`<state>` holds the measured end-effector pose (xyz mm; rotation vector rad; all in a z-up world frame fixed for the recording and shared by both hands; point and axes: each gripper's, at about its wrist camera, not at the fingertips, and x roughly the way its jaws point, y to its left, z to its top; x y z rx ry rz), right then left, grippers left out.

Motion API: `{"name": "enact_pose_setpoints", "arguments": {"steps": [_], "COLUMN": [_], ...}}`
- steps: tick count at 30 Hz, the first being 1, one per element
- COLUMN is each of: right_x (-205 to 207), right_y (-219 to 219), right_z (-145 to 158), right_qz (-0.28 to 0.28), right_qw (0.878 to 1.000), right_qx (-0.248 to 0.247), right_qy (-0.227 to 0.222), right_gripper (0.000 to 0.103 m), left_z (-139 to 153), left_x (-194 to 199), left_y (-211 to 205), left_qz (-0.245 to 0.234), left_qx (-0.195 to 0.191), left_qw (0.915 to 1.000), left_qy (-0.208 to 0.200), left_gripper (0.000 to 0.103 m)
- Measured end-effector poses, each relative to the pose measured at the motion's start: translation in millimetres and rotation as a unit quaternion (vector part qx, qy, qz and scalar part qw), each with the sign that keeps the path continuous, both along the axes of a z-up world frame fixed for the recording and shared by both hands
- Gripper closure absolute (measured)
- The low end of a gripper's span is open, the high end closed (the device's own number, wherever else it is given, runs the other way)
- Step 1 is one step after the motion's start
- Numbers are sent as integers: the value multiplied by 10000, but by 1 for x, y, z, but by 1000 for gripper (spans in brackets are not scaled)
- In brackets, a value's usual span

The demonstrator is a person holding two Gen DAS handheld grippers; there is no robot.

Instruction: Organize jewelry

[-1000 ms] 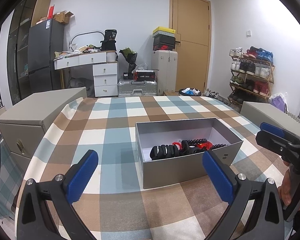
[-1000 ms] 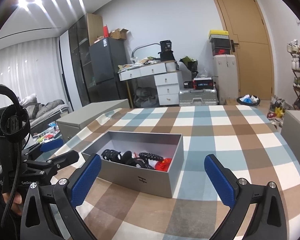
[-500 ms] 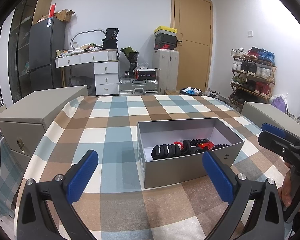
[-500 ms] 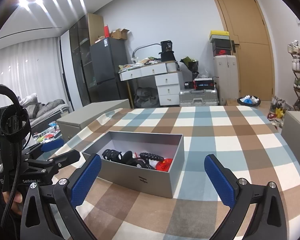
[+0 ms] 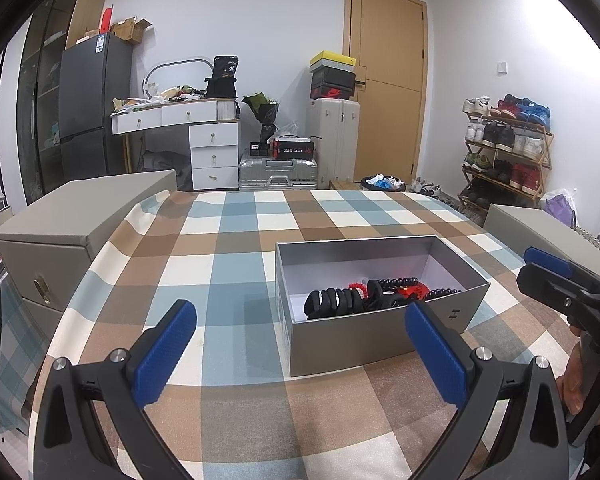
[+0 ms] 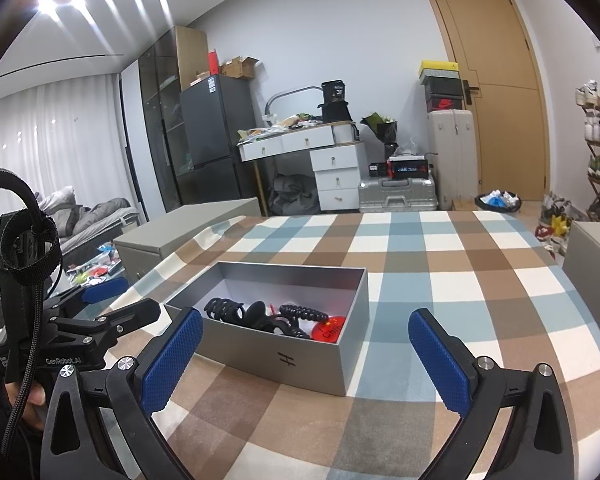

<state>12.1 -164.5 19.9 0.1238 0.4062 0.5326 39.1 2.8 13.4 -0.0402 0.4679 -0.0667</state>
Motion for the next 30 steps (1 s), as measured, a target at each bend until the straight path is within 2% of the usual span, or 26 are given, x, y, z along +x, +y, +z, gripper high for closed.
{"name": "enact_pose_setpoints", "arguments": {"steps": [30], "right_x": [0], "right_y": [1], "right_z": [0], "right_qz": [3], "right_qw": [10000], "right_qx": [0], "right_qy": [-5], "right_gripper": [0], "left_z": [0], "left_x": [-1], "left_y": [-1], "left_qz": [-17], "left_qx": [7], "left_qw": [10000], "left_qy": [-24], "left_gripper": [1]}}
